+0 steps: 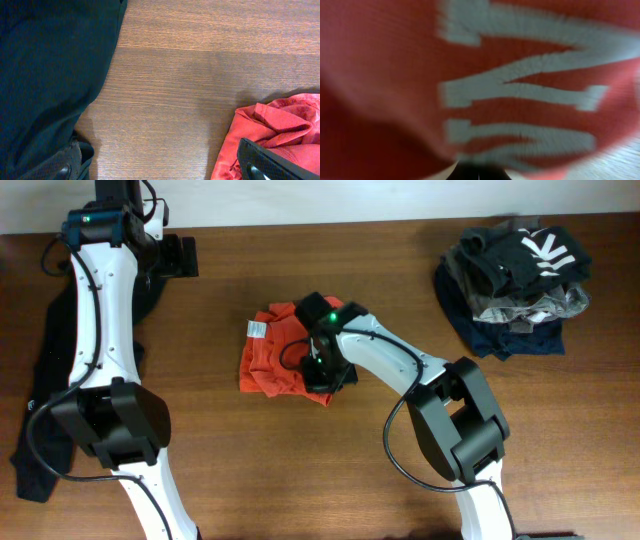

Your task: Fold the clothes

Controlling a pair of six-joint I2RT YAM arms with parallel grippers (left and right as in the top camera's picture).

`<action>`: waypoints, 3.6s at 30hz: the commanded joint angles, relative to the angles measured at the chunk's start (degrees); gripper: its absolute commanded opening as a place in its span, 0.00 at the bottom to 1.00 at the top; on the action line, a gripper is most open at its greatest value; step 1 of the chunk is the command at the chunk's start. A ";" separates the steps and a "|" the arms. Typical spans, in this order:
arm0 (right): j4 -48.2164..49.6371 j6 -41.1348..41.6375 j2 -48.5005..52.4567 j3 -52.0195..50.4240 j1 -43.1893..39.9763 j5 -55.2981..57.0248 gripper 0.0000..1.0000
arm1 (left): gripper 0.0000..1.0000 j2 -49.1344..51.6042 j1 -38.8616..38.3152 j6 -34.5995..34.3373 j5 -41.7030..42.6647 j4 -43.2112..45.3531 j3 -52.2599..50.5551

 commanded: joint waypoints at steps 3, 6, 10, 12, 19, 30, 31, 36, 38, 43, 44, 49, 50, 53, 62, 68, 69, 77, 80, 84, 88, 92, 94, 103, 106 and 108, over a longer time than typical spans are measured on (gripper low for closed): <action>6.08 0.96 -1.66 -6.14 -0.96 1.68 0.04 | 0.99 0.52 0.50 -0.57 0.17 0.15 0.72; 8.98 0.92 -1.66 -8.33 -2.25 8.55 0.04 | 0.99 0.52 0.50 -0.57 0.17 0.13 0.72; 14.56 -3.37 -1.53 -9.60 -5.70 19.26 0.04 | 0.99 0.52 0.50 -0.57 0.20 0.15 0.72; 18.14 -6.71 -1.31 -9.60 -7.72 22.40 0.04 | 0.99 0.52 0.50 -0.57 0.20 0.15 0.72; 31.34 -14.14 -1.16 -9.25 -20.09 24.48 0.19 | 0.99 0.52 0.35 -0.59 0.24 0.13 0.72; 0.37 -23.78 -1.97 16.24 -24.00 1.31 0.64 | 0.99 0.52 0.59 -0.55 -2.14 1.01 0.72; -1.46 -24.70 -1.97 17.94 -22.67 2.95 0.67 | 0.99 0.52 0.87 -0.57 -3.06 1.18 0.72; -4.07 -24.83 -1.92 20.46 -14.12 11.23 0.71 | 0.99 0.50 4.83 -0.81 -4.07 1.88 0.74; -3.58 -24.81 -1.27 20.33 -10.51 13.44 0.72 | 0.99 0.52 7.02 -0.81 -4.02 2.19 0.74; -1.90 -23.56 0.90 20.31 -2.10 21.57 0.73 | 0.99 0.50 12.48 -1.49 -0.13 2.47 0.72; -1.29 -22.88 1.66 20.31 0.31 23.58 0.75 | 0.99 0.50 13.90 -1.51 1.38 2.49 0.74; 1.01 -21.14 4.33 20.31 5.70 27.69 0.77 | 0.99 0.50 16.92 -2.32 3.08 2.36 0.72; 1.97 -21.14 5.27 20.31 6.62 28.15 0.78 | 0.99 0.52 17.03 -2.32 3.06 2.32 0.72; 5.09 -20.72 7.65 20.31 8.66 28.57 0.79 | 0.99 0.52 17.05 -2.32 3.06 2.25 0.72; 9.33 -18.10 13.11 20.31 10.73 28.74 0.80 | 0.99 0.52 16.79 -2.29 3.04 2.10 0.72; 10.93 -17.16 16.11 20.31 10.67 31.12 0.78 | 0.99 0.52 16.79 -2.29 3.04 1.86 0.72; 10.93 -17.03 16.63 20.31 10.67 32.02 0.74 | 0.99 0.52 16.79 -2.29 3.04 1.86 0.72; 8.70 -17.05 15.21 20.59 10.60 37.75 0.12 | 0.99 0.52 16.79 -2.32 3.06 1.86 0.68; 4.92 -17.09 13.68 22.86 10.27 38.27 0.04 | 0.99 0.52 16.79 -2.29 3.06 1.86 0.68; -3.21 -17.27 11.15 30.25 9.01 38.10 0.04 | 0.99 0.52 16.72 -2.32 3.08 1.86 0.68; -13.07 -17.70 9.77 42.91 7.02 37.97 0.04 | 0.99 0.52 16.72 -2.32 3.08 1.86 0.68; -20.94 -20.63 9.75 56.85 3.85 37.29 0.04 | 0.99 0.52 16.72 -2.32 4.44 1.79 0.68; -23.39 -22.16 9.75 62.31 2.03 36.28 0.04 | 0.99 0.52 16.72 -2.32 4.55 1.81 0.68; -29.24 -25.92 9.75 78.42 -11.04 31.19 0.04 | 0.99 0.52 16.72 -2.32 4.55 1.81 0.68; -29.59 -25.94 9.73 79.38 -16.02 30.99 0.04 | 0.99 0.52 16.72 -2.32 4.55 1.81 0.68; -29.42 -25.94 9.73 79.56 -19.96 30.99 0.04 | 0.99 0.52 16.72 -2.32 4.55 1.81 0.68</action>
